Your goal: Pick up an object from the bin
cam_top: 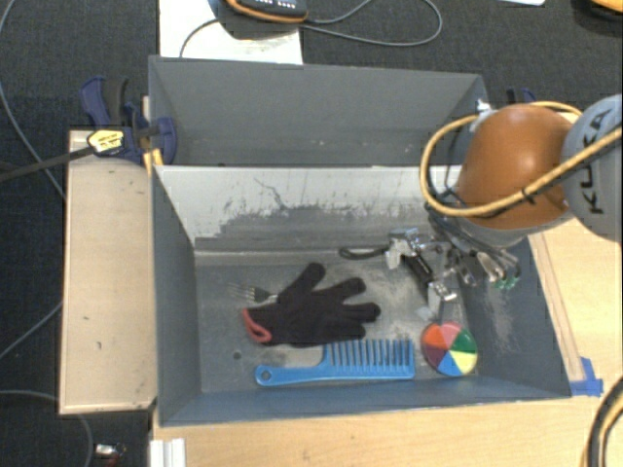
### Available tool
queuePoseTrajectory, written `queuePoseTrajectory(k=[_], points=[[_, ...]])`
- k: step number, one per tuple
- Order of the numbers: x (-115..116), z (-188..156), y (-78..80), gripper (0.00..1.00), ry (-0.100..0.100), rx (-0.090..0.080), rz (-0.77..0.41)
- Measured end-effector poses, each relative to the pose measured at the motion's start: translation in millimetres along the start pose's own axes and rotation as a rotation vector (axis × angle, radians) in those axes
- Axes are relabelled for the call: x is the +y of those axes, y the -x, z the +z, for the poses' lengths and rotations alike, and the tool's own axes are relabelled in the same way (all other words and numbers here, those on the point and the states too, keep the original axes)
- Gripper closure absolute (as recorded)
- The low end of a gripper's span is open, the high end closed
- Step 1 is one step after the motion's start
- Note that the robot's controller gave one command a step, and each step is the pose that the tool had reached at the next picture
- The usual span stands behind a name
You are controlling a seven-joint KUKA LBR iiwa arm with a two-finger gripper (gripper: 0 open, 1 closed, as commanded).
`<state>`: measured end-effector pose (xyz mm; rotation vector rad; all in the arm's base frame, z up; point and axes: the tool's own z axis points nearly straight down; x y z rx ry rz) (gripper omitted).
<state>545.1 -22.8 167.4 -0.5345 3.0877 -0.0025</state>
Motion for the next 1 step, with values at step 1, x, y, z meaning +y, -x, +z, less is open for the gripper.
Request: queuePoseTrajectory(k=[1], points=[[8.2,20.2,3.1,0.0,0.0,0.002,-0.096]])
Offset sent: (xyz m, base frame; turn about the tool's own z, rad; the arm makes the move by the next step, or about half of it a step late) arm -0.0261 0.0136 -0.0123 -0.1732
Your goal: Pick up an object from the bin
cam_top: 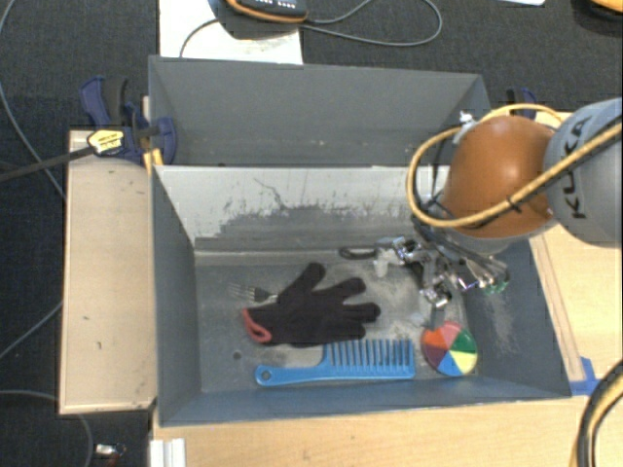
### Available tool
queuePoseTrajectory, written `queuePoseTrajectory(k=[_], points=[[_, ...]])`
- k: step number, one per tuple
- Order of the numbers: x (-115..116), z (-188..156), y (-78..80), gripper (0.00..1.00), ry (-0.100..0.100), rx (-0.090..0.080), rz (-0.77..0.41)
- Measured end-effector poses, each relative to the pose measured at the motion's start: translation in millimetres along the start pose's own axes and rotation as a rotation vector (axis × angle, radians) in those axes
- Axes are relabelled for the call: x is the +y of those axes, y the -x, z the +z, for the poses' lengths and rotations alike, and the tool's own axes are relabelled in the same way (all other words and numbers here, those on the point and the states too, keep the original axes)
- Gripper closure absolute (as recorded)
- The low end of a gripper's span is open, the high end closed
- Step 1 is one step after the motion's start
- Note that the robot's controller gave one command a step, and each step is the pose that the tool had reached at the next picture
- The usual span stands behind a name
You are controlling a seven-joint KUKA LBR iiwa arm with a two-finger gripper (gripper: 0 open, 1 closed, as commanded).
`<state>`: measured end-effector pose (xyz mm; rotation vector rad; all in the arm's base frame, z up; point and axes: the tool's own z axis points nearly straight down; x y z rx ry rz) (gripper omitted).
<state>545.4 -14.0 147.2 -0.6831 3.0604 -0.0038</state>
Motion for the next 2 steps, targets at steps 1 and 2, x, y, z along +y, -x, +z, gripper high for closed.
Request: queuePoseTrajectory(k=[1,2], points=[[10.9,1.6,-5.7,0.0,0.0,0.0,0.309],[36.0,22.4,6.2,0.0,0.0,-0.002,0.273]])
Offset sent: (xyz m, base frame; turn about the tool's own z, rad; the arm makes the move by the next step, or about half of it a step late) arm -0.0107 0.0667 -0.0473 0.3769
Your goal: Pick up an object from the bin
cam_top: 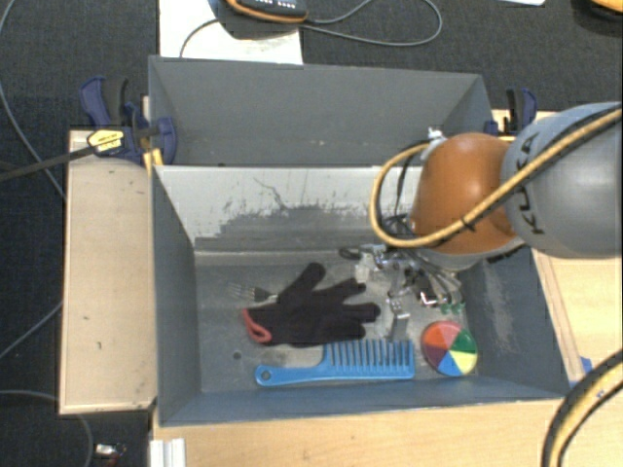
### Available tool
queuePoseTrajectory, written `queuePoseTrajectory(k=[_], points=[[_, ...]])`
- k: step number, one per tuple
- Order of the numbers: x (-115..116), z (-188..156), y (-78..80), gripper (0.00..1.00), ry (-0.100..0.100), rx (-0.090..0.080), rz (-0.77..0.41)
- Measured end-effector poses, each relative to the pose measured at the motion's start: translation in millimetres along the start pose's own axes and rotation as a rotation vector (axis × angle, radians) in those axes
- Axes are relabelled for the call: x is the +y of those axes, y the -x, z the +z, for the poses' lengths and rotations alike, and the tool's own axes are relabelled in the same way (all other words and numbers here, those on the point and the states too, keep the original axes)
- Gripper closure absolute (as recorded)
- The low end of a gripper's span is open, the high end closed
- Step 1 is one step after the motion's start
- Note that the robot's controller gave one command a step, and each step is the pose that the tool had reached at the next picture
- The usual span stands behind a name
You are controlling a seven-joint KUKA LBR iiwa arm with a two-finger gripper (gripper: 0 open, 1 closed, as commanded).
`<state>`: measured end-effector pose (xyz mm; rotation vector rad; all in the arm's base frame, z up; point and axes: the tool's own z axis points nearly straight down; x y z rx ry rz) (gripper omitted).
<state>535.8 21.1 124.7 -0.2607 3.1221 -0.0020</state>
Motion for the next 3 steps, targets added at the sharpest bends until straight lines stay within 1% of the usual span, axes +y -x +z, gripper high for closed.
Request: queuePoseTrajectory(k=[1,2,3], points=[[15.3,31.0,-22.8,0.0,0.0,-0.001,0.078],[86.1,50.4,-24.5,0.0,0.002,-0.004,-0.021],[45.6,51.1,-28.9,1.0,-0.004,0.0,-0.06]])
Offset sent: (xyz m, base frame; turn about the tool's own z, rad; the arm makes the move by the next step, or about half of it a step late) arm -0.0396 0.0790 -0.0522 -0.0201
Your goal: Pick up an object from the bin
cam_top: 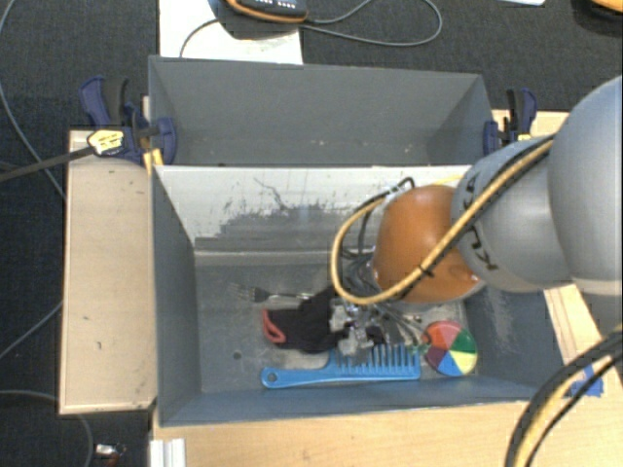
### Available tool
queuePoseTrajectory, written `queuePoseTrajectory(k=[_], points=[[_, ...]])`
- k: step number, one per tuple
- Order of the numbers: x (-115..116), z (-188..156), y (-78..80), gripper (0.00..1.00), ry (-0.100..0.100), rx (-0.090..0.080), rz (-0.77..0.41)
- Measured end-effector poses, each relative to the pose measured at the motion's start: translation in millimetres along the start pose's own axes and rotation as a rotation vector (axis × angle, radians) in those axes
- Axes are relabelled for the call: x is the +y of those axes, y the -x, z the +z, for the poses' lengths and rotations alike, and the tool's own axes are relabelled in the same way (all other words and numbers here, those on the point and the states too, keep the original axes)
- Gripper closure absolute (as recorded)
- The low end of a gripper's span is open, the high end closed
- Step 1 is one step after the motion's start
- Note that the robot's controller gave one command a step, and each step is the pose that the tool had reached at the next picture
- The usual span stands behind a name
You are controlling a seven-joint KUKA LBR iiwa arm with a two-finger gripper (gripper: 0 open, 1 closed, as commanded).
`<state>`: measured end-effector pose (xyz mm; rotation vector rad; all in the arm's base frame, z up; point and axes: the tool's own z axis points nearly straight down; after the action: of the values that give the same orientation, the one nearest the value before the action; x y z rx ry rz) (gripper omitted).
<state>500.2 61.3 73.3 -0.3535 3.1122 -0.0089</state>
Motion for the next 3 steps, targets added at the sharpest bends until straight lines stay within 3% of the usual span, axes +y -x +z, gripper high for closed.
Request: queuePoseTrajectory(k=[1,2,3], points=[[0.0,0.0,0.0,1.0,0.0,0.0,-0.001],[-8.3,-60.3,-6.7,1.0,0.001,0.004,0.008],[6.3,-106.1,-8.1,1.0,0.001,-0.001,0.007]])
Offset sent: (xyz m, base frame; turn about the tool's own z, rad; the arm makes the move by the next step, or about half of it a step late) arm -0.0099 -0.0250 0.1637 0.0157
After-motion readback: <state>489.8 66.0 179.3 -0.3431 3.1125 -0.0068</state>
